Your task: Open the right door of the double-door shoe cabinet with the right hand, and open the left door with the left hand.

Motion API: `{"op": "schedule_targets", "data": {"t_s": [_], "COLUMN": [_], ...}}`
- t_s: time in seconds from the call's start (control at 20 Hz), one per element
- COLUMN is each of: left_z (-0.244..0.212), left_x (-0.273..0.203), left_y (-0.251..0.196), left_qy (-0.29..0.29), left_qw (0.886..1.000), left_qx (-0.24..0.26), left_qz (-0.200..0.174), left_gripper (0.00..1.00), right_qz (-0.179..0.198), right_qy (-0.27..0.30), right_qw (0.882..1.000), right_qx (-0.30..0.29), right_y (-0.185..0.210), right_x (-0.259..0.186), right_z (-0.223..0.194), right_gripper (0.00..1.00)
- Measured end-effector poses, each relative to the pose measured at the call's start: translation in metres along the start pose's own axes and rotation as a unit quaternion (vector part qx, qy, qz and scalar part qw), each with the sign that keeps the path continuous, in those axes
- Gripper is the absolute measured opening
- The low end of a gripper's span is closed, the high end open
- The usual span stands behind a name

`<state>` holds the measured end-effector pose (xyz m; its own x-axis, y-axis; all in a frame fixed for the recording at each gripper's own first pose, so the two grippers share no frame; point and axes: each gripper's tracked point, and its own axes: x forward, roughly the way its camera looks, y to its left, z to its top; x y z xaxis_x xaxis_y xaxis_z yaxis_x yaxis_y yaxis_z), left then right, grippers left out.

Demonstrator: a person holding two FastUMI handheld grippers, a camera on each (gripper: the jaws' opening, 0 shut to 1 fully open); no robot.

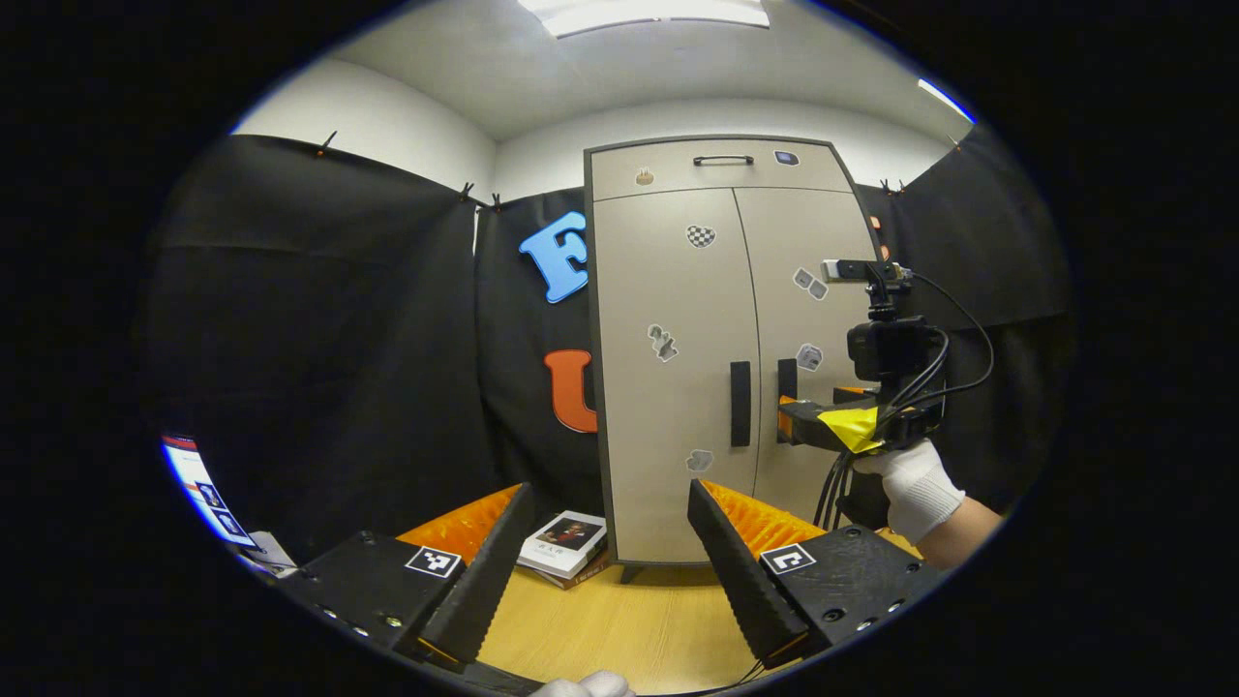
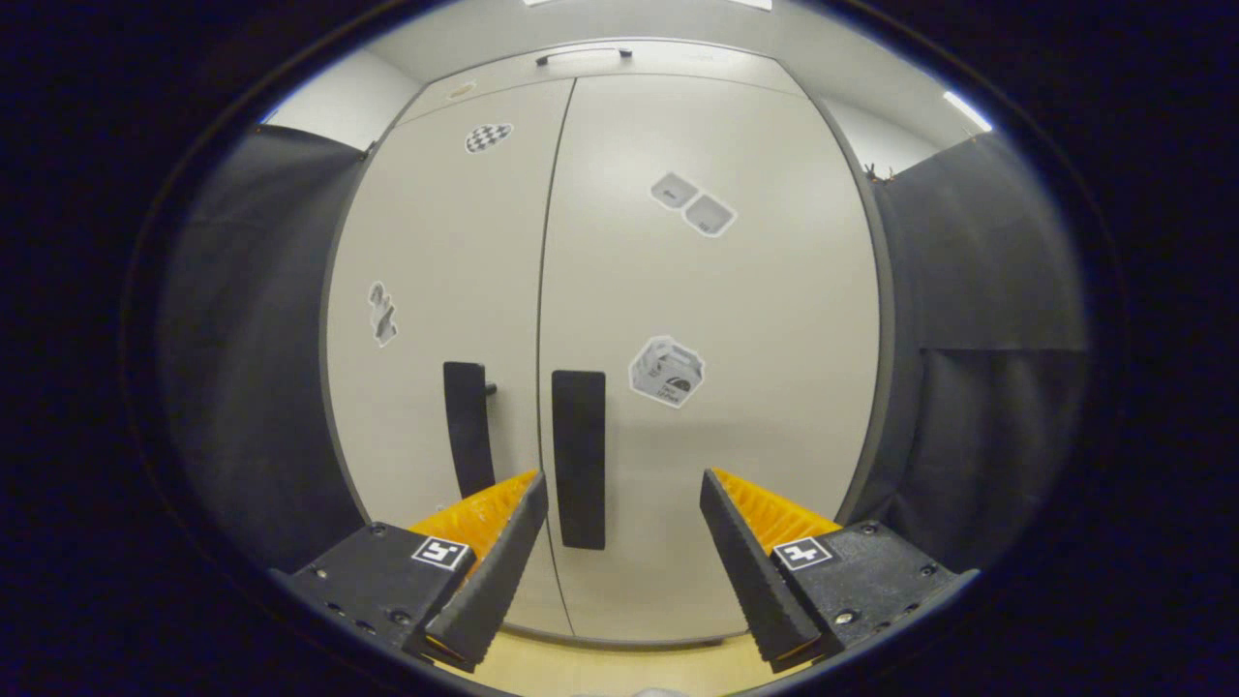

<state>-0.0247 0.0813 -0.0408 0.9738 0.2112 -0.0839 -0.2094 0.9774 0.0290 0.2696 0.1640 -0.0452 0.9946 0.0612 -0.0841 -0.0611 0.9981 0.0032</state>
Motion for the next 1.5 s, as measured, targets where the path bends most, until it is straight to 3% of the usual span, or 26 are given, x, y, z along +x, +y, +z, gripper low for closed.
{"op": "schedule_targets", "data": {"t_s": [0.2,0.5,0.6,0.65,0.7,1.15,1.5], "left_z": [-0.006,-0.009,-0.008,-0.008,-0.007,-0.006,-0.001], "left_x": [0.009,0.014,0.015,0.015,0.015,0.012,-0.016], "left_y": [0.013,0.018,0.018,0.018,0.018,0.024,0.020], "left_qy": [0.007,0.007,0.006,0.005,0.004,0.000,-0.012], "left_qw": [1.000,1.000,1.000,1.000,1.000,1.000,1.000], "left_qx": [0.000,0.003,0.000,-0.001,-0.002,-0.010,-0.007], "left_qz": [0.017,0.029,0.027,0.026,0.026,0.029,0.013], "left_gripper": [0.96,0.96,0.96,0.96,0.96,0.96,0.96], "right_qz": [0.008,-0.004,0.014,0.013,0.012,0.041,0.058], "right_qy": [0.008,0.012,0.018,0.019,0.024,0.026,0.027], "right_qw": [1.000,1.000,0.999,0.999,0.999,0.999,0.998], "right_qx": [0.008,0.018,0.027,0.027,0.022,0.020,0.016], "right_y": [0.010,0.011,0.021,0.021,0.022,0.021,0.016], "right_x": [0.027,0.038,0.040,0.039,0.037,0.029,-0.008], "right_z": [0.001,0.001,-0.001,0.000,0.000,-0.003,-0.005], "right_gripper": [0.92,0.66,0.58,0.44,0.36,0.18,0.16]}}
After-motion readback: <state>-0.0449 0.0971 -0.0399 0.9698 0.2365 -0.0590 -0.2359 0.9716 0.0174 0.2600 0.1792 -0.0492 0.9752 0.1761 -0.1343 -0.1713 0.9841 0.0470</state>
